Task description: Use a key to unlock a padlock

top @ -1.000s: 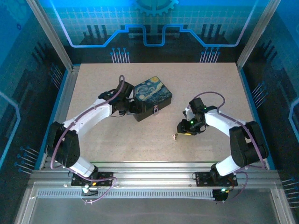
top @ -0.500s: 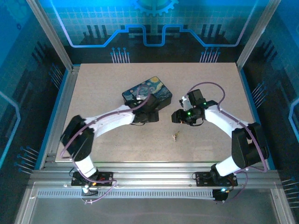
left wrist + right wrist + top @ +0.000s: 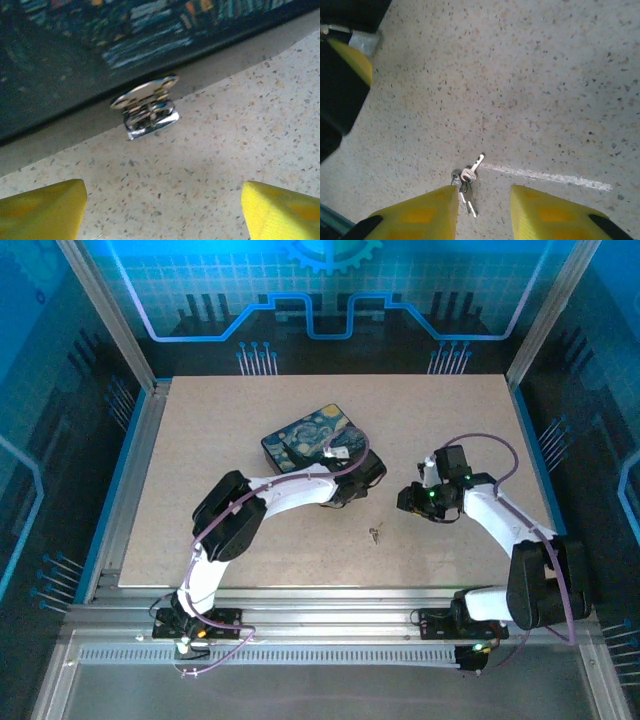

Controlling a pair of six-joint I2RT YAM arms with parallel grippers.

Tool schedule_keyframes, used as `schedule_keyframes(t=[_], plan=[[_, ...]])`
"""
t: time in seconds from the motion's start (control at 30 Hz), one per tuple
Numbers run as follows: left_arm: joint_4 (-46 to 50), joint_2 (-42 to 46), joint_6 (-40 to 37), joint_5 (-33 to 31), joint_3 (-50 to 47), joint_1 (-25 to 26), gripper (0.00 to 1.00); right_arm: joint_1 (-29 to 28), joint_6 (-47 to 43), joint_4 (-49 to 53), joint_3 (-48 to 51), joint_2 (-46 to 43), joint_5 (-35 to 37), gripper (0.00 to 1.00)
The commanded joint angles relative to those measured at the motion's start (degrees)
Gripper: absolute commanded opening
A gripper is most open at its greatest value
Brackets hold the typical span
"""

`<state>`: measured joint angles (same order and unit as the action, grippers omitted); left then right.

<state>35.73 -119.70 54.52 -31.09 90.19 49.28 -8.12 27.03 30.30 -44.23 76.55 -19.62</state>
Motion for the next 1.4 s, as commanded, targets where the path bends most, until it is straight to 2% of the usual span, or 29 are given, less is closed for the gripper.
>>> schedule_keyframes(t=[0.0,0.2,0.3,0.67,0.83,0.97,1.03,1.1,1.2,1.27,1.37], plan=[[1.76,0.75,-0.21,-0.27,1.39,-0.35,0.83,-0.70,-1.00,-0.25,1.29,0.11,-4.16,0.31],[-2.84,9.83,-0.16,7.18,-10.68,-3.52,0.83,-7.09,0.39,-0.98,1.77,3.98,-4.18,0.35],[-4.25,13.96,-0.89,8.81,-15.44,-4.47,0.83,-9.18,1.88,-2.72,2.21,6.36,-4.63,0.35],[-4.04,16.51,-3.87,10.00,-17.67,-4.97,0.83,-16.00,1.58,-1.22,-1.09,12.76,1.56,0.31],[-4.50,17.42,-5.40,10.15,-18.07,-4.94,0.83,-16.31,2.54,-1.39,-1.30,14.32,3.41,0.16],[-5.37,18.34,-10.13,12.98,-18.44,-4.96,0.82,-16.31,3.50,-0.97,-1.69,12.68,1.64,0.07],[-4.96,18.87,-13.81,17.14,-17.98,-5.49,0.81,-15.99,4.45,-0.66,-2.18,10.93,-0.17,0.07],[-4.74,19.77,-15.00,23.89,-18.18,-7.34,0.78,-15.31,5.69,-0.97,-2.60,9.24,-2.56,0.06],[-12.37,23.36,-14.75,39.28,-22.94,-11.78,0.72,-13.63,7.89,-3.38,-2.75,7.14,-7.98,0.06],[-17.17,25.62,-14.17,47.29,-25.48,-13.62,0.70,-12.31,8.97,-4.90,-3.05,6.99,-12.00,0.06],[-20.20,27.47,-13.55,53.86,-26.12,-14.02,0.62,-10.60,11.56,-7.63,-2.85,7.37,-16.15,0.06]])
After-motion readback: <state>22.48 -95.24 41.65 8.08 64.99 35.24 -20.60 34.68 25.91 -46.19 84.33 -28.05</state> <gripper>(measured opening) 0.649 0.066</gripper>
